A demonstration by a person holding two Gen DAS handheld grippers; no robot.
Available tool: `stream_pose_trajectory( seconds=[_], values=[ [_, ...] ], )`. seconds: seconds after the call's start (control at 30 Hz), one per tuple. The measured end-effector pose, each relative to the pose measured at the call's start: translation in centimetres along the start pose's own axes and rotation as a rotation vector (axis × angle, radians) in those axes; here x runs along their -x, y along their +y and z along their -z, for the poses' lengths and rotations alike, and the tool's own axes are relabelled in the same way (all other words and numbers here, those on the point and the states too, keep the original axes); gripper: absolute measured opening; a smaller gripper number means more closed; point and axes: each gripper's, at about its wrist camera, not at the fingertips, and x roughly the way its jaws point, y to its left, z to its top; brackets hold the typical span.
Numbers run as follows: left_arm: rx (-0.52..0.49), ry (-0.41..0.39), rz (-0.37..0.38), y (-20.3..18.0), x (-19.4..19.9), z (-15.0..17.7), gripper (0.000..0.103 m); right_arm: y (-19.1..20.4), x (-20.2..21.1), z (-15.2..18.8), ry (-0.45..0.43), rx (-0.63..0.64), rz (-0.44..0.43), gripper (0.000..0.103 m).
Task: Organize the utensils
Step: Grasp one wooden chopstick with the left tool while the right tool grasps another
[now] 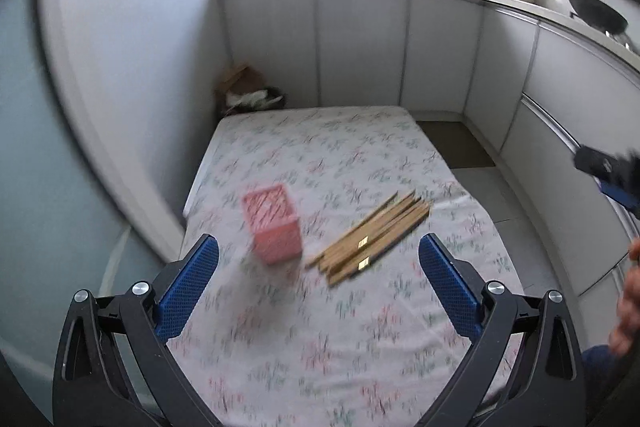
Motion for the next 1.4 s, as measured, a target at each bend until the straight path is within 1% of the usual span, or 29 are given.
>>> stream_pose_trajectory(
  seconds=[0.03,0.1,0.13,0.17,0.2,0.23,0.27,0.3,0.33,0.37,0.43,0.47,0.5,0.53,0.63,0.73,0.8,0.87,0.93,0.97,1.03,1.1,1.13,1.17,1.23,1.3,1.33,1.4],
  values=[
    [-0.028,0.005,-0.005,-0.5,-1.0,-0.6,0.096,-0.7,-2.1,-1.1,0.051,-0.050,-0.015,0.097],
    [-0.089,0.053,-0.007,-1.9,-4.0,-1.7,0.096,-2.0,-6.3,-2.3,0.146,-0.126,-0.008,0.097],
    [-0.120,0.091,0.021,-2.7,-6.1,-2.2,0.096,-2.9,-8.3,-2.3,0.188,-0.155,0.002,0.097],
    [-0.148,0.134,0.054,-3.6,-8.4,-2.4,0.096,-4.1,-10.4,-2.0,0.225,-0.192,0.018,0.097],
    [-0.171,0.170,0.080,-4.4,-10.4,-2.5,0.095,-4.9,-11.5,-1.2,0.238,-0.213,0.029,0.097],
    [-0.191,0.196,0.093,-5.0,-12.0,-2.4,0.093,-6.1,-13.0,-0.1,0.273,-0.242,0.040,0.096],
    [-0.217,0.223,0.096,-5.7,-13.7,-2.3,0.084,-7.1,-14.5,0.9,0.341,-0.277,0.034,0.094],
    [-0.254,0.268,0.094,-6.6,-16.2,-2.3,0.072,-7.9,-15.6,1.6,0.400,-0.315,0.005,0.087],
    [-0.270,0.297,0.099,-7.2,-17.7,-2.2,0.068,-8.3,-16.1,1.9,0.429,-0.339,-0.016,0.081],
    [-0.275,0.325,0.107,-7.6,-19.3,-2.2,0.066,-8.6,-16.4,2.0,0.442,-0.351,-0.025,0.081],
    [-0.285,0.370,0.100,-8.6,-22.7,-2.1,0.058,-8.3,-16.5,1.6,0.406,-0.299,-0.015,0.081],
    [-0.297,0.386,0.093,-9.0,-23.9,-2.1,0.053,-8.2,-16.6,1.5,0.404,-0.284,-0.017,0.081],
    [-0.318,0.395,0.086,-9.6,-25.5,-2.0,0.053,-8.3,-16.8,1.5,0.411,-0.281,-0.037,0.081],
    [-0.335,0.405,0.079,-10.0,-26.6,-1.9,0.053,-8.6,-17.1,1.6,0.414,-0.294,-0.063,0.076],
    [-0.345,0.472,0.058,-10.2,-30.6,-1.4,0.050,-9.6,-17.9,1.6,0.442,-0.333,-0.097,0.067],
    [-0.307,0.517,0.044,-9.6,-33.7,-1.6,0.043,-10.1,-18.3,1.4,0.451,-0.353,-0.097,0.066],
    [-0.294,0.541,0.056,-9.4,-35.2,-1.5,0.041,-10.1,-18.5,1.3,0.462,-0.353,-0.113,0.066],
    [-0.318,0.588,0.078,-9.8,-36.2,-1.0,0.041,-9.9,-18.7,1.4,0.472,-0.348,-0.131,0.066],
    [-0.350,0.591,0.076,-10.0,-36.1,-1.2,0.040,-9.7,-18.9,1.5,0.482,-0.344,-0.144,0.066],
    [-0.341,0.604,0.080,-9.8,-36.2,-1.3,0.039,-9.6,-19.1,1.5,0.486,-0.342,-0.148,0.066],
    [-0.284,0.640,0.142,-9.4,-36.2,-1.7,0.014,-9.3,-19.4,1.5,0.487,-0.332,-0.149,0.066],
    [-0.320,0.630,0.126,-9.7,-35.6,-1.7,0.012,-9.2,-19.8,1.6,0.491,-0.323,-0.140,0.066],
    [-0.330,0.618,0.114,-9.8,-35.0,-1.6,0.011,-9.1,-20.0,1.6,0.495,-0.322,-0.140,0.063],
    [-0.315,0.615,0.112,-9.6,-34.7,-1.5,0.010,-9.1,-20.3,1.6,0.501,-0.321,-0.140,0.062],
    [-0.248,0.608,0.128,-8.7,-33.6,-1.5,0.008,-9.0,-21.2,1.9,0.525,-0.329,-0.140,0.055],
    [-0.163,0.592,0.173,-7.5,-32.1,-1.3,0.006,-8.7,-22.1,2.3,0.549,-0.324,-0.140,0.052],
    [-0.097,0.586,0.205,-6.7,-31.2,-1.2,0.006,-8.4,-22.6,2.4,0.558,-0.314,-0.136,0.052],
    [-0.006,0.596,0.252,-5.7,-29.5,-0.5,0.005,-7.8,-23.4,2.5,0.571,-0.288,-0.125,0.052]
  ],
)
